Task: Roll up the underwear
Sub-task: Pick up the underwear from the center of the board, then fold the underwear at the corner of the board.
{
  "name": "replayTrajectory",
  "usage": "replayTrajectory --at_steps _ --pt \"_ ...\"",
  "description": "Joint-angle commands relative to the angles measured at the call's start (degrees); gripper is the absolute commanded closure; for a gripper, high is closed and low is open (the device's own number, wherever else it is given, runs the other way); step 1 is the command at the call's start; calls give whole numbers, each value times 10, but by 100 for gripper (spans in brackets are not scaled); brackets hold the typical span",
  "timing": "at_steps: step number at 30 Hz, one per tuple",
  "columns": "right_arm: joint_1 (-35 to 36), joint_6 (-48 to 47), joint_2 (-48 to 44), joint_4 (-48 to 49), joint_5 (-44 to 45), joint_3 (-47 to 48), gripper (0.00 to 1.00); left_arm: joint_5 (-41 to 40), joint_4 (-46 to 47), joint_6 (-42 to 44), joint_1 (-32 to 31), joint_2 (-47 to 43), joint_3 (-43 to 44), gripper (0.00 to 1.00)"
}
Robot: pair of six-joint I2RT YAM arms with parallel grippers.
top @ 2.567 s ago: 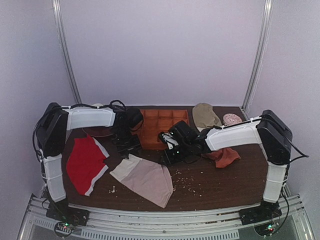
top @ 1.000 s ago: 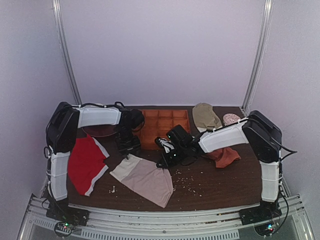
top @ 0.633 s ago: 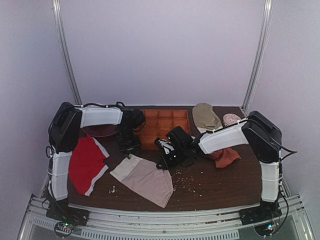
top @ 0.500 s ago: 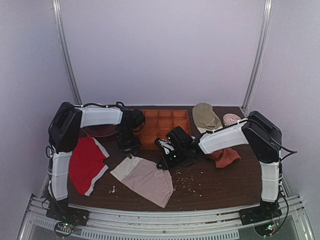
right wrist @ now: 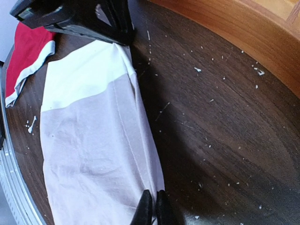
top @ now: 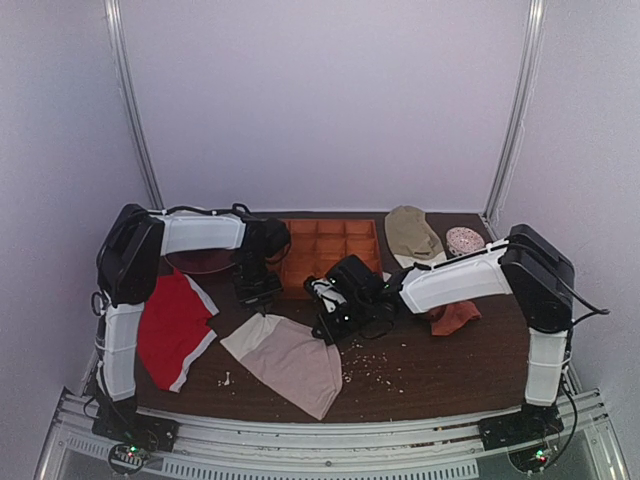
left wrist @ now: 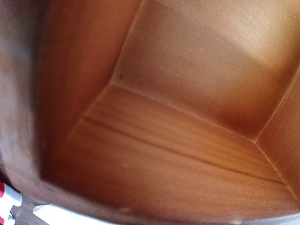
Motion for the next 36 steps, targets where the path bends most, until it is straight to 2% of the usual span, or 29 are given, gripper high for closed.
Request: replayTrajectory --at_steps 1,19,30,36 --pt "23 -25 -44 -37 75 -7 100 -6 11 8 -3 -25 -17 100" --pt "128 -74 -63 -116 279 22 100 -53 115 -29 -29 -156 -160 100" --pt "132 -64 -58 -123 293 25 100 -31 120 -29 -32 -124 -165 100" --pt "147 -82 -64 -124 316 31 100 -45 147 -37 -38 -152 -191 100"
